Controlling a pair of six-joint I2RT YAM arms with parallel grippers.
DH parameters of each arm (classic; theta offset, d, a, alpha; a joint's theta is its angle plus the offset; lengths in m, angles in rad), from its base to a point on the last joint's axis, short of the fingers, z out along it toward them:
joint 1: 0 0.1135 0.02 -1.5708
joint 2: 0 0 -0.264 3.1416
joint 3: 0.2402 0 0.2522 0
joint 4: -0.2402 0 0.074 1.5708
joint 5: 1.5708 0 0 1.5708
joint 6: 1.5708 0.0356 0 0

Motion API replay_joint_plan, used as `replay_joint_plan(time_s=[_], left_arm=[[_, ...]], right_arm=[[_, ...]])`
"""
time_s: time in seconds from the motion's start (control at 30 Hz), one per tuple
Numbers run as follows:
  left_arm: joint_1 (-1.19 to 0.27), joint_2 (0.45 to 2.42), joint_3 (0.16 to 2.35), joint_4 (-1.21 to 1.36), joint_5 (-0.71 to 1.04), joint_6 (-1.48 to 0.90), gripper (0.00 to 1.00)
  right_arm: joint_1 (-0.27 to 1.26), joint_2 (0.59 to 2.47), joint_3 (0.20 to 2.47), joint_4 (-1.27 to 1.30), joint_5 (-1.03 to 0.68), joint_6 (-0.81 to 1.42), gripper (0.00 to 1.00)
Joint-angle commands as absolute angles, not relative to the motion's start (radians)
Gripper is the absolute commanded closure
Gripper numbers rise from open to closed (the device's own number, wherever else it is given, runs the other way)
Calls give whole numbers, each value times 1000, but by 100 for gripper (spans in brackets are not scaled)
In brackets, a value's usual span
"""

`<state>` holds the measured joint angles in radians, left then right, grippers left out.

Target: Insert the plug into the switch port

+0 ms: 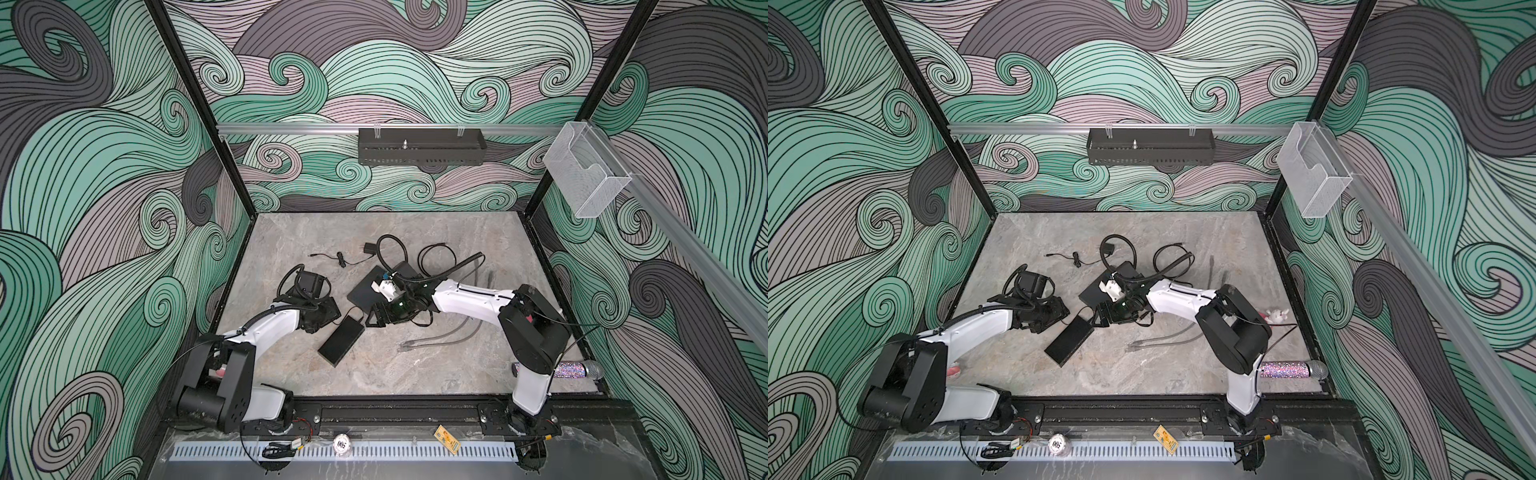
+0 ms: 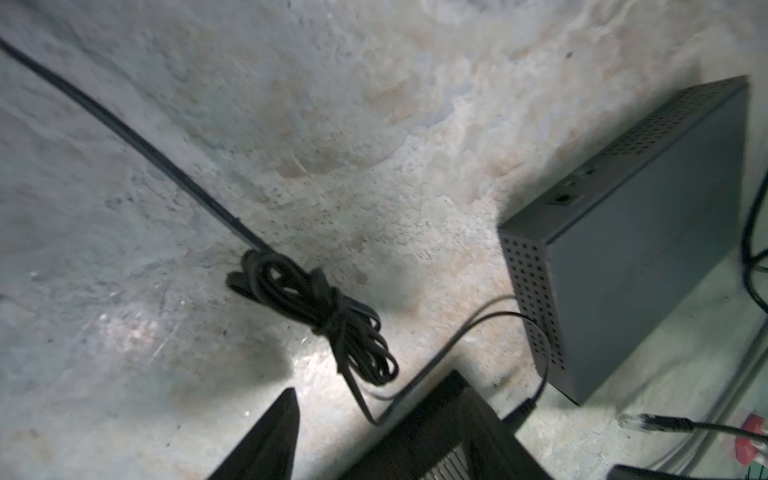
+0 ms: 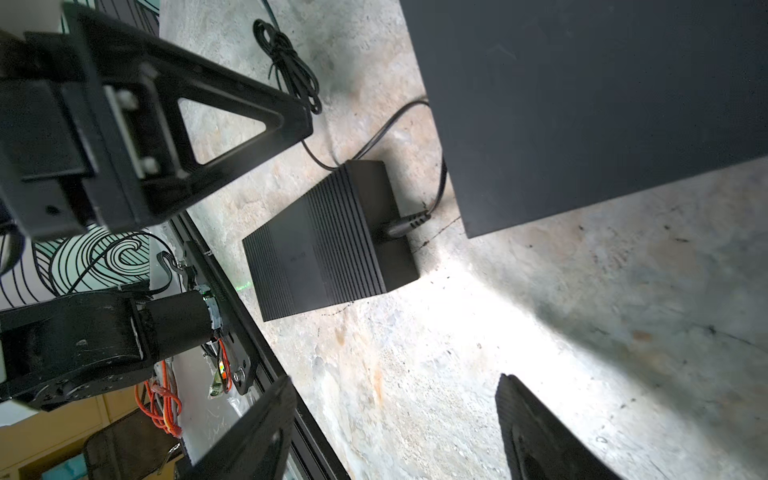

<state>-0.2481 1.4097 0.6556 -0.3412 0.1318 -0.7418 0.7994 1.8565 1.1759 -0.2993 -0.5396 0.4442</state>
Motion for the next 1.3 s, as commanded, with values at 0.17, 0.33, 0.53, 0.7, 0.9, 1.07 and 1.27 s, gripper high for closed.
replay_joint_plan(time_s=[0.17,0.33,0.53,0.7,0.9,1.07,1.27], left_arm=[[-235,1540,721,-267,38,-759,77],[-194,1565,748,-268,-32,-761,88],[-84,1547,726,-227,-67,-821,88],[-32,1510,693,-189,-44,-841,88],[-32,1448,640,-118,141,-809,39],[-57,1295,598,-198,269,-815,23],[-79,1022,449,-349,314,-818,33]], right_arm=[[781,1830,1132,-276,-574,427,24],[775,1825,1108,-268,-576,426,24],[772,1828,1096,-261,-579,432,24],[772,1831,1097,-260,-583,434,24],[775,1845,1113,-249,-592,450,24],[802,1857,1136,-232,-598,465,24],[834,1889,1140,-107,-683,552,24]])
